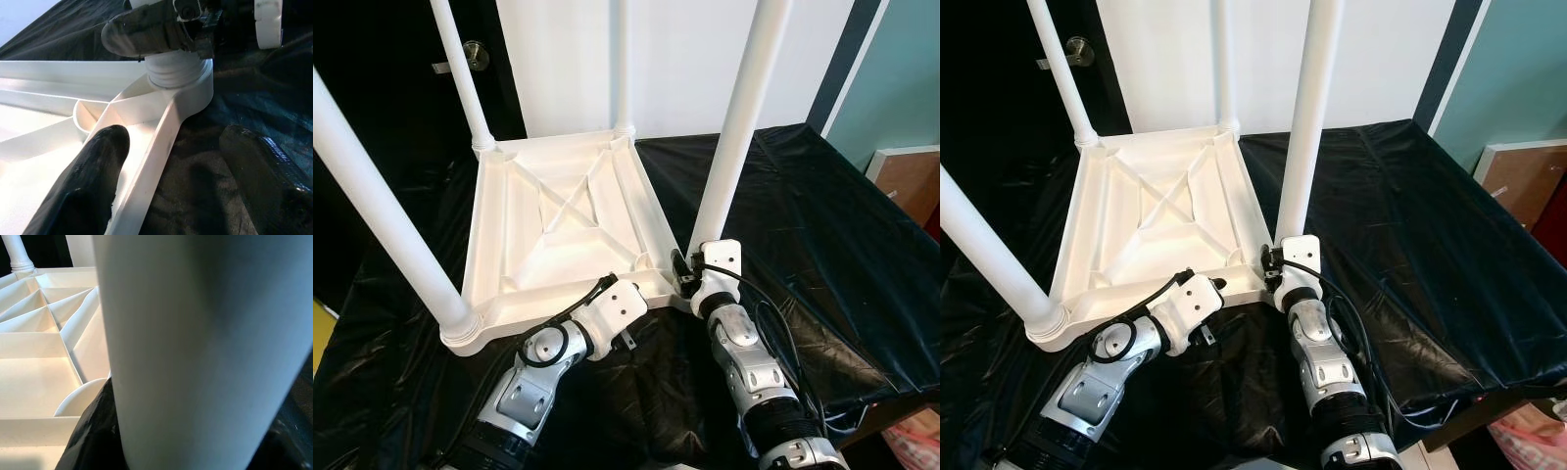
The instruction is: Building children table
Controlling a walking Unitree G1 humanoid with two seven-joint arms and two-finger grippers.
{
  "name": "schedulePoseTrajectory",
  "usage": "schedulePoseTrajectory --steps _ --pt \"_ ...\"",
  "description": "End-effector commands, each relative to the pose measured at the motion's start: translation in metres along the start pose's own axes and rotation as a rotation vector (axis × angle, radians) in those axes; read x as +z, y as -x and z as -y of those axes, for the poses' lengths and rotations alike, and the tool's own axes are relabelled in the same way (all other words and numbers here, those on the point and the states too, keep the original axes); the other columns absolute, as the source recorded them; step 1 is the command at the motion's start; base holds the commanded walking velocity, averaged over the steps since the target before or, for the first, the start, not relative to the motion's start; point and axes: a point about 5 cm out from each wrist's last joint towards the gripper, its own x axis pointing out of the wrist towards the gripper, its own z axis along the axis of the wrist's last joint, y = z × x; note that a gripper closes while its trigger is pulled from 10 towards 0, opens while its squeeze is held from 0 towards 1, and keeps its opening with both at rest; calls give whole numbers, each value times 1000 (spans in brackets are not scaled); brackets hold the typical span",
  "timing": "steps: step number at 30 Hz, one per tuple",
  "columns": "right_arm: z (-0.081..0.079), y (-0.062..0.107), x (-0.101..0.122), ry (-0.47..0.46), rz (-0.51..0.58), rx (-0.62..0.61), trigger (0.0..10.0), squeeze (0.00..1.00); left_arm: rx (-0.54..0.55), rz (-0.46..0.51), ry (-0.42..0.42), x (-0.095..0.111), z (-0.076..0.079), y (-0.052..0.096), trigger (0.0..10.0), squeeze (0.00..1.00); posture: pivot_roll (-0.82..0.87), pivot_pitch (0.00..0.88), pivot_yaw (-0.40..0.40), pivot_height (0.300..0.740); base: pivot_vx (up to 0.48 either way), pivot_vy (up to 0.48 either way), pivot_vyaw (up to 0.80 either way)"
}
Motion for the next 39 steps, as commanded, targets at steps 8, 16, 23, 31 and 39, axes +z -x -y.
schedulePoseTrajectory --steps 8,16,23,31,39 --pt "-7 4 -7 -14 -44 36 10000 1000 176 -22 -21 -5 -10 1 10000 0 28 0 -39 740 0 0 0" --pt "18 14 6 -16 50 155 10000 1000 199 -22 -32 -5 -13 3 10000 0 20 0 -31 740 0 0 0" --pt "43 19 8 44 47 285 10000 0 220 -23 -53 -6 -18 6 10000 0 5 0 -13 740 0 0 0" --pt "43 3 10 182 -6 522 10000 0 258 -16 -94 -4 -22 9 10000 0 1 0 3 740 0 0 0" --pt "40 -3 9 220 -35 577 8706 0 311 -39 -91 -7 -22 13 10000 0 18 0 -5 740 0 0 0"
